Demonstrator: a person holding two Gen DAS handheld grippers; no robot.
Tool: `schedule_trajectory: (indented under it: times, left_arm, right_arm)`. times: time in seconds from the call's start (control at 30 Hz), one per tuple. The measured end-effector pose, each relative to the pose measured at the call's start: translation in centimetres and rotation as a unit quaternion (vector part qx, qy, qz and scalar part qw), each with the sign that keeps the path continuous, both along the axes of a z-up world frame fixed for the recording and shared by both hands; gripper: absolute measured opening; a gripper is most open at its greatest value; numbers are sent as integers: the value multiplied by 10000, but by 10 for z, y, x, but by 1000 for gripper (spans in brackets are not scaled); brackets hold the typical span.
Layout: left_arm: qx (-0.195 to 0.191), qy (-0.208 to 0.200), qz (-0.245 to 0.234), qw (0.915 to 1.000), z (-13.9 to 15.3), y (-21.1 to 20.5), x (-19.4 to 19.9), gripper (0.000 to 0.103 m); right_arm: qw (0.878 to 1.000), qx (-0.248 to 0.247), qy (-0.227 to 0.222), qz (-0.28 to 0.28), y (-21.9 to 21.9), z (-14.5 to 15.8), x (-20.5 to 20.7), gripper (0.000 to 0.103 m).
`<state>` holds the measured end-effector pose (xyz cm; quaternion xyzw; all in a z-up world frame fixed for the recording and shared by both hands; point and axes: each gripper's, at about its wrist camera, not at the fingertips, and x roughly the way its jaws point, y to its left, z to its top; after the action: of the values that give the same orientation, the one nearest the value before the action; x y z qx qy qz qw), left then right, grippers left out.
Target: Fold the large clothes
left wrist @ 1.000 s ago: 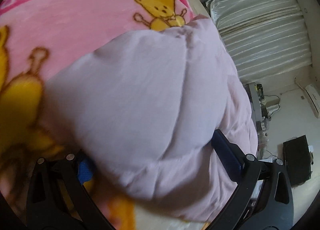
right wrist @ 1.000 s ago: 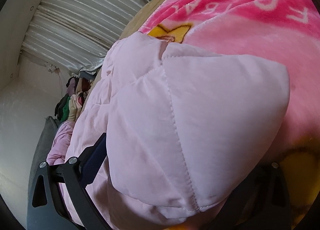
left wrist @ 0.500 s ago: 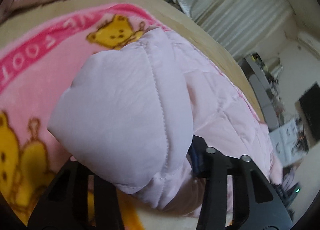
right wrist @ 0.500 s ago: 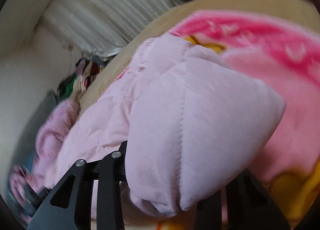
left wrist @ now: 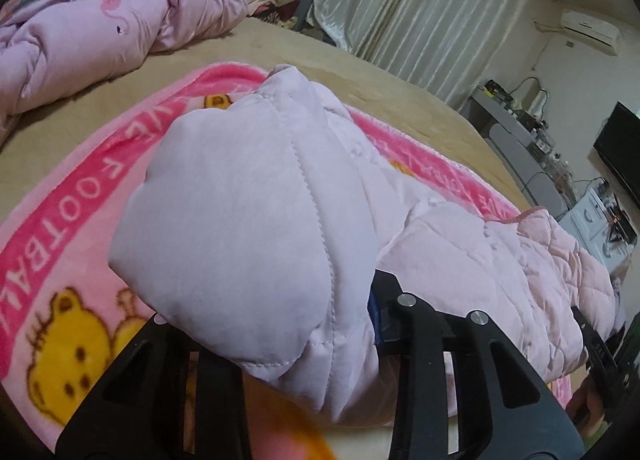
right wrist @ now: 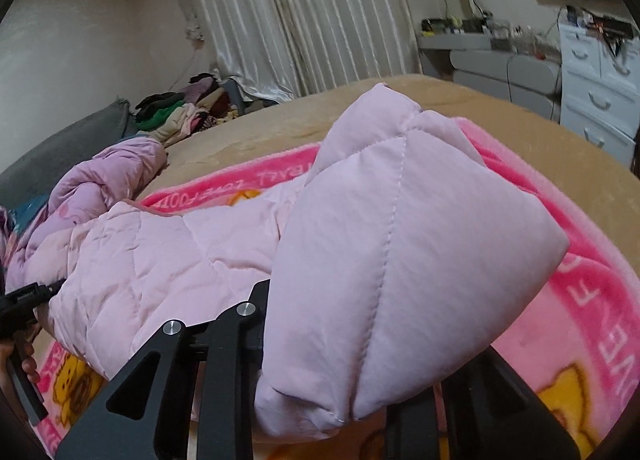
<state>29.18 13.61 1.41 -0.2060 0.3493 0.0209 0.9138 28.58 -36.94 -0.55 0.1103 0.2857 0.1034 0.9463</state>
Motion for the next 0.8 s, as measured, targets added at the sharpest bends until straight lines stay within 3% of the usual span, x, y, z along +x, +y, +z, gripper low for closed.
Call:
schedule_trajectory:
  times: [0.8]
  left_arm:
    - [-15, -171, -153, 9997, -1, 8, -104, 25]
  right_arm:
    - [9992, -108, -285, 277, -14, 16, -113, 23]
